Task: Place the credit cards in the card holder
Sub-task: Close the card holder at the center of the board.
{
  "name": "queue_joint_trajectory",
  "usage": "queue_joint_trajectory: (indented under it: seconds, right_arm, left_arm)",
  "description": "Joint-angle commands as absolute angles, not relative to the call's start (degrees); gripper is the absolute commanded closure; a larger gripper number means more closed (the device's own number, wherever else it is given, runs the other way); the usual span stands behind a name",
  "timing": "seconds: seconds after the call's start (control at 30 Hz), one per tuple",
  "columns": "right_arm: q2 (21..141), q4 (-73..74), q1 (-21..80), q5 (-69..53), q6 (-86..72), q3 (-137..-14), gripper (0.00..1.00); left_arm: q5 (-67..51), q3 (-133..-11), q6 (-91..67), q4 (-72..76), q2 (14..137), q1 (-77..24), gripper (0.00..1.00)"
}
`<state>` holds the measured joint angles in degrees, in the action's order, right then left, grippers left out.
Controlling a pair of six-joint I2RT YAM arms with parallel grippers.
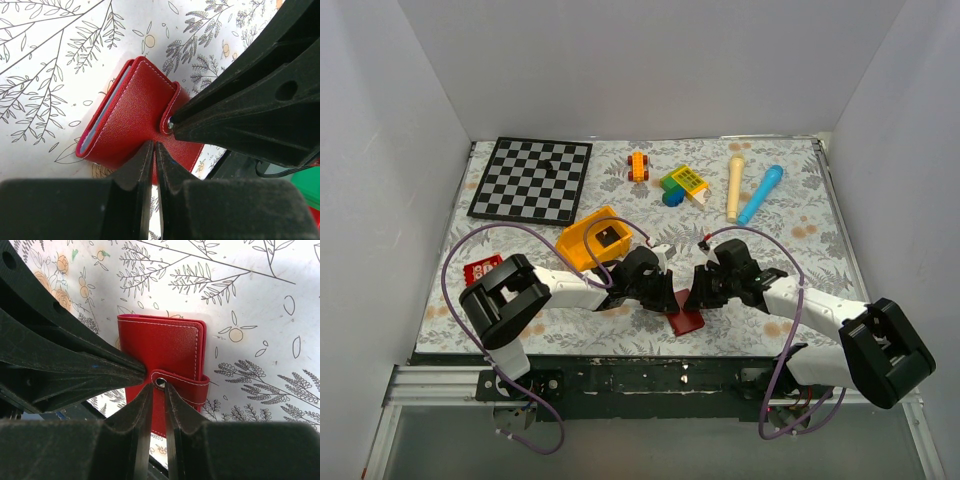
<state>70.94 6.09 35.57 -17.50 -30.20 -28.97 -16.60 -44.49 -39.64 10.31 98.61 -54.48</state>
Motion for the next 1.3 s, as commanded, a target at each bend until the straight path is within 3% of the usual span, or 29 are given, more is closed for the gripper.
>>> queue_joint_trajectory:
  seconds: [0.0, 1.27]
  right_arm:
    - [71.02, 7.38, 36.39, -16.35, -28.74, -31.55, 0.77]
    - [68.99, 12.39, 37.62, -10.55, -26.90, -34.19, 0.77]
  left_arm:
    - [-16.70, -44.12, -39.11, 9.40, 99.76, -54.84, 0.94]
    - [-17.14, -43.77, -39.38, 10.11, 100.02, -54.84, 0.94]
